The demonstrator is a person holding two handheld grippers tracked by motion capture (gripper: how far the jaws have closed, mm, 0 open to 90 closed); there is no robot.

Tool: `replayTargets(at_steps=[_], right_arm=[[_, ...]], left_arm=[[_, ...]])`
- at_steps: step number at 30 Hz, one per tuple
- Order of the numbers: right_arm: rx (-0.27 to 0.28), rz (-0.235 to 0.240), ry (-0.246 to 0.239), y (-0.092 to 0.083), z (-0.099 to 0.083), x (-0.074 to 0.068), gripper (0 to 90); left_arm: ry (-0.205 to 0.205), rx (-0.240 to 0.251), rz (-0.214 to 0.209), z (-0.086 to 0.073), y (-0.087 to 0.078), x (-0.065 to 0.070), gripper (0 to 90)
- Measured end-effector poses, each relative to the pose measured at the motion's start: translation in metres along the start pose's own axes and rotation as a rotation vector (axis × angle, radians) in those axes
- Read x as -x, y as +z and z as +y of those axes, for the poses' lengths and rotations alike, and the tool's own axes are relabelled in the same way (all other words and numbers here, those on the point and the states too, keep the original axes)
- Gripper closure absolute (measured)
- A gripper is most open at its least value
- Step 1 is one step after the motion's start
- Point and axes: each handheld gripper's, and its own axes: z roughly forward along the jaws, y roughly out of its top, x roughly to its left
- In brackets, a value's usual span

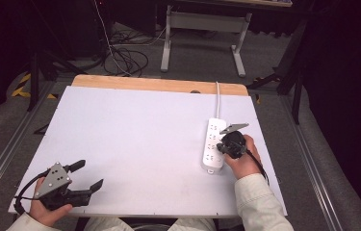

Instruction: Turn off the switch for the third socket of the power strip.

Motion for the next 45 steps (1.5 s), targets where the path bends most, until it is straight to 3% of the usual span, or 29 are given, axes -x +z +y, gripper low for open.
replayTargets(at_steps=[2, 4, 5, 7, 14, 28, 30, 36, 45], right_arm=[[0.0, -0.001, -0.014, -0.001, 0.001, -0.001, 90.0], [0.076, -0.035, -0.032, -0.011, 0.001, -0.004, 90.0], [0.173, -0.031, -0.026, -0.024, 0.002, -0.008, 90.0], [0.215, -0.029, -0.027, -0.034, 0.005, -0.012, 90.0], [0.247, -0.007, -0.002, -0.045, 0.003, -0.011, 90.0], [0.267, 0.0, -0.016, -0.051, 0.002, -0.012, 90.0], [0.275, 0.005, -0.018, -0.052, 0.002, -0.011, 79.4], [0.372, -0.009, -0.047, -0.059, -0.001, -0.014, 50.4], [0.446, 0.07, -0.039, -0.074, -0.01, -0.021, 29.7]], left_arm=[[-0.008, 0.007, 0.002, 0.0, 0.0, 0.0, 15.2], [-0.005, 0.003, 0.002, 0.0, 0.0, -0.001, 15.2], [-0.005, 0.002, 0.003, 0.0, 0.001, -0.001, 15.2], [-0.009, 0.002, 0.004, 0.0, 0.001, -0.001, 15.2], [-0.004, 0.002, 0.005, 0.0, 0.001, 0.0, 15.2], [-0.008, 0.004, 0.004, 0.0, 0.0, -0.001, 15.2], [-0.006, 0.005, 0.006, 0.0, 0.0, -0.001, 15.2], [-0.004, 0.004, 0.005, 0.0, 0.0, -0.001, 15.1], [-0.011, 0.008, 0.009, 0.0, -0.001, -0.001, 15.1]])
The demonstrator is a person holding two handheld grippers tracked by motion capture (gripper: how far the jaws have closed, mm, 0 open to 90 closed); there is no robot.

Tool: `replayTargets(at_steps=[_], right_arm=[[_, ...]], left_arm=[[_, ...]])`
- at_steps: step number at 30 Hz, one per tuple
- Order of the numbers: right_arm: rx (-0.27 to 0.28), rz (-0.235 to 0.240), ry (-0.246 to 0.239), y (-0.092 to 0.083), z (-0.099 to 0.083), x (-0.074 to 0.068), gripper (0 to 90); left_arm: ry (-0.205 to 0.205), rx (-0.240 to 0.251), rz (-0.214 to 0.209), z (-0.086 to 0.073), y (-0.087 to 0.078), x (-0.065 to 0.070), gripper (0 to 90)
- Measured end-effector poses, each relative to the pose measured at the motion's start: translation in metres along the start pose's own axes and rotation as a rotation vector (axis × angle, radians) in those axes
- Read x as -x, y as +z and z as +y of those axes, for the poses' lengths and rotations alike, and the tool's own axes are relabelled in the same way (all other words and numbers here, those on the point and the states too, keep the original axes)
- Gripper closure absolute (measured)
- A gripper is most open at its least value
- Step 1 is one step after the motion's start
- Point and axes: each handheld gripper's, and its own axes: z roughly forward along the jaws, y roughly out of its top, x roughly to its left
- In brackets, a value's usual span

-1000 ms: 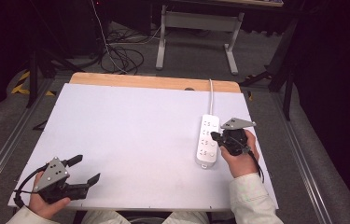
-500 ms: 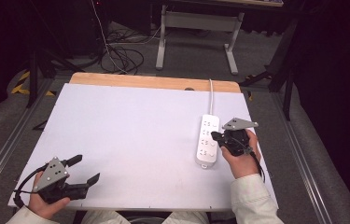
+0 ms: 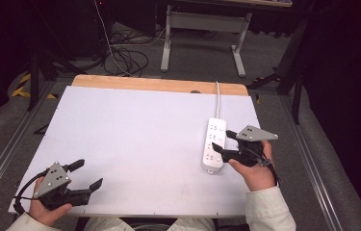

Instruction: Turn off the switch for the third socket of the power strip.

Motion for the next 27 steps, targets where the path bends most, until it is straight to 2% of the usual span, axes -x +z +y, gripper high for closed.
replayTargets(at_steps=[5, 7, 12, 14, 17, 22, 27], right_arm=[[0.046, 0.063, -0.013, -0.009, -0.003, -0.009, 29.5], [0.04, 0.093, 0.022, -0.011, -0.005, -0.012, 25.9], [0.062, 0.123, 0.009, -0.016, -0.013, -0.02, 25.7], [0.06, 0.136, 0.029, -0.018, -0.017, -0.023, 22.8], [0.061, 0.153, 0.054, -0.021, -0.024, -0.027, 19.7], [0.055, 0.166, 0.011, -0.024, -0.04, -0.027, 15.0], [0.078, 0.165, 0.001, -0.023, -0.057, -0.024, 11.8]], left_arm=[[0.003, 0.003, -0.001, 0.0, -0.001, 0.0, 15.1], [0.003, 0.006, -0.002, 0.001, -0.001, 0.0, 15.1], [0.0, 0.009, -0.001, 0.001, -0.003, 0.0, 15.0], [-0.016, 0.013, -0.004, 0.001, -0.003, 0.001, 15.0], [-0.009, 0.011, 0.003, 0.002, -0.004, 0.0, 14.9], [-0.022, 0.0, 0.008, 0.002, -0.005, 0.001, 14.9], [-0.031, -0.005, -0.004, 0.002, -0.005, 0.001, 14.5]])
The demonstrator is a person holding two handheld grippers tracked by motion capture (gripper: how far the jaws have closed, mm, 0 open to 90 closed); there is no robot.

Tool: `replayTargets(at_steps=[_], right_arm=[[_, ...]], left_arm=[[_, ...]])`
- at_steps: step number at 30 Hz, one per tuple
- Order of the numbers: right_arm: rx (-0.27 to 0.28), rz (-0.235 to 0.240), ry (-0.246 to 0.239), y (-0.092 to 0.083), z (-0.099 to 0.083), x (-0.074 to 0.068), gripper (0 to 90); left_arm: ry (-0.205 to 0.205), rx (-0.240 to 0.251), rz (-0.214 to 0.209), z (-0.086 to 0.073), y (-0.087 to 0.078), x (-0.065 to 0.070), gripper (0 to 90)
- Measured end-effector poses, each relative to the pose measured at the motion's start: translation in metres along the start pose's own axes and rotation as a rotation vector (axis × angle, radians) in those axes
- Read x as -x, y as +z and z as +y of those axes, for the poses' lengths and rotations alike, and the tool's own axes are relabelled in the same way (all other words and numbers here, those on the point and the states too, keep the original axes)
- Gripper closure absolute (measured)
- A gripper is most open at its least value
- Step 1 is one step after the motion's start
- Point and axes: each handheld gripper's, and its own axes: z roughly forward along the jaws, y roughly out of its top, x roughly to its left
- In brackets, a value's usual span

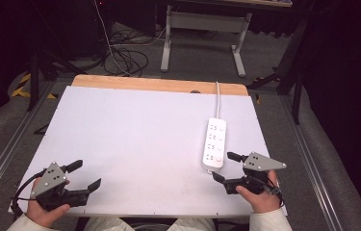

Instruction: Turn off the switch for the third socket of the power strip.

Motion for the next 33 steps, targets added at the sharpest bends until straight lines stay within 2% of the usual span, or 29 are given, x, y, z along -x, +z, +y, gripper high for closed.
replayTargets(at_steps=[5, 7, 11, 14, 21, 24, 26, 29, 32, 33], right_arm=[[-0.003, 0.012, -0.024, 0.001, -0.013, -0.003, 9.1], [-0.017, -0.006, -0.029, 0.001, -0.017, -0.005, 9.2], [-0.042, -0.02, 0.005, 0.004, -0.023, -0.006, 9.7], [-0.089, -0.004, 0.018, 0.007, -0.029, -0.006, 9.7], [-0.109, -0.004, 0.029, 0.012, -0.041, -0.006, 9.4], [-0.122, -0.008, 0.03, 0.014, -0.047, -0.007, 9.0], [-0.145, -0.019, 0.017, 0.014, -0.051, -0.009, 8.9], [-0.159, -0.032, 0.02, 0.015, -0.055, -0.011, 8.6], [-0.197, -0.054, 0.015, 0.016, -0.058, -0.013, 6.7], [-0.199, -0.061, 0.018, 0.016, -0.059, -0.014, 6.8]], left_arm=[[0.005, -0.003, 0.001, -0.001, 0.0, 0.0, 14.2], [0.006, -0.006, 0.0, -0.001, 0.0, 0.0, 14.1], [0.0, -0.019, -0.003, -0.002, 0.001, 0.0, 13.9], [-0.006, -0.027, -0.01, -0.003, 0.002, 0.0, 13.9], [-0.003, -0.037, -0.007, -0.005, 0.002, 0.0, 13.4], [0.008, -0.047, 0.014, -0.006, 0.004, 0.0, 13.3], [0.019, -0.045, 0.019, -0.007, 0.004, -0.001, 12.8], [0.003, -0.05, 0.02, -0.009, 0.005, -0.003, 12.4], [-0.009, -0.049, 0.023, -0.01, 0.005, -0.003, 12.2], [-0.003, -0.047, 0.025, -0.01, 0.005, -0.003, 12.2]])
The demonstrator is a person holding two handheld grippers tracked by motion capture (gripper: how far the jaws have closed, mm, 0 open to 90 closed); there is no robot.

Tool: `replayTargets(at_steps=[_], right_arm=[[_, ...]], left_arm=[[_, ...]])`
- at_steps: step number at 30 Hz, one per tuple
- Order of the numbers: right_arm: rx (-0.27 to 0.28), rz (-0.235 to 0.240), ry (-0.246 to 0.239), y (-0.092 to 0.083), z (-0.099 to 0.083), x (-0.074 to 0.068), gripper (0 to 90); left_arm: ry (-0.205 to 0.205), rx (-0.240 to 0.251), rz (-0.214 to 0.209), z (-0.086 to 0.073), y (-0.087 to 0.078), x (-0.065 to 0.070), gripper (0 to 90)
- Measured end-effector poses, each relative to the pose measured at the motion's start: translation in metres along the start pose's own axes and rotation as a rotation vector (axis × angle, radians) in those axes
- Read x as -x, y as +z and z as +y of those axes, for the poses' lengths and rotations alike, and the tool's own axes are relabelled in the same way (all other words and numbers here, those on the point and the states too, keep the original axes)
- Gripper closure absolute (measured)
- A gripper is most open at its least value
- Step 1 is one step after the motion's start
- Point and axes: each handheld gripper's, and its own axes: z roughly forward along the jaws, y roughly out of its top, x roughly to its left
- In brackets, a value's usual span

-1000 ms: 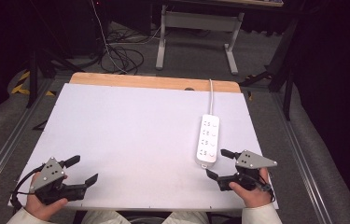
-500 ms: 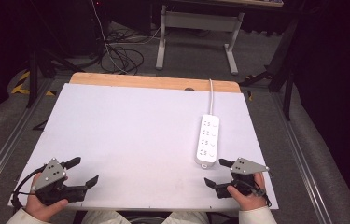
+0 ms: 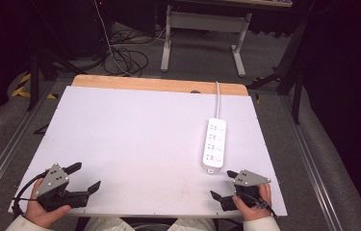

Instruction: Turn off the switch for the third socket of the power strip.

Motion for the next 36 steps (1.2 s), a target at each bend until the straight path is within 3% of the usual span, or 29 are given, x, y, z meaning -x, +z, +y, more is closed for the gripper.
replayTargets(at_steps=[7, 14, 19, 27, 32, 36], right_arm=[[0.021, -0.013, 0.025, 0.002, 0.001, 0.002, 6.7], [0.028, -0.015, 0.018, 0.001, 0.001, 0.003, 6.6], [0.035, -0.02, 0.016, -0.001, 0.001, 0.003, 6.5], [0.078, -0.055, 0.027, -0.006, 0.002, 0.004, 5.5], [0.111, -0.068, 0.031, -0.008, 0.002, 0.005, 5.4], [0.11, -0.068, 0.02, -0.008, 0.003, 0.004, 5.4]], left_arm=[[0.019, 0.013, 0.003, -0.004, 0.002, -0.001, 12.1], [0.031, 0.017, -0.009, -0.005, 0.003, 0.0, 12.5], [0.019, 0.024, -0.026, -0.003, 0.002, 0.001, 12.4], [0.012, 0.018, -0.018, -0.002, 0.003, 0.002, 11.7], [0.03, 0.016, -0.003, -0.003, 0.003, 0.0, 12.0], [0.032, 0.023, 0.0, -0.004, 0.003, -0.001, 12.0]])
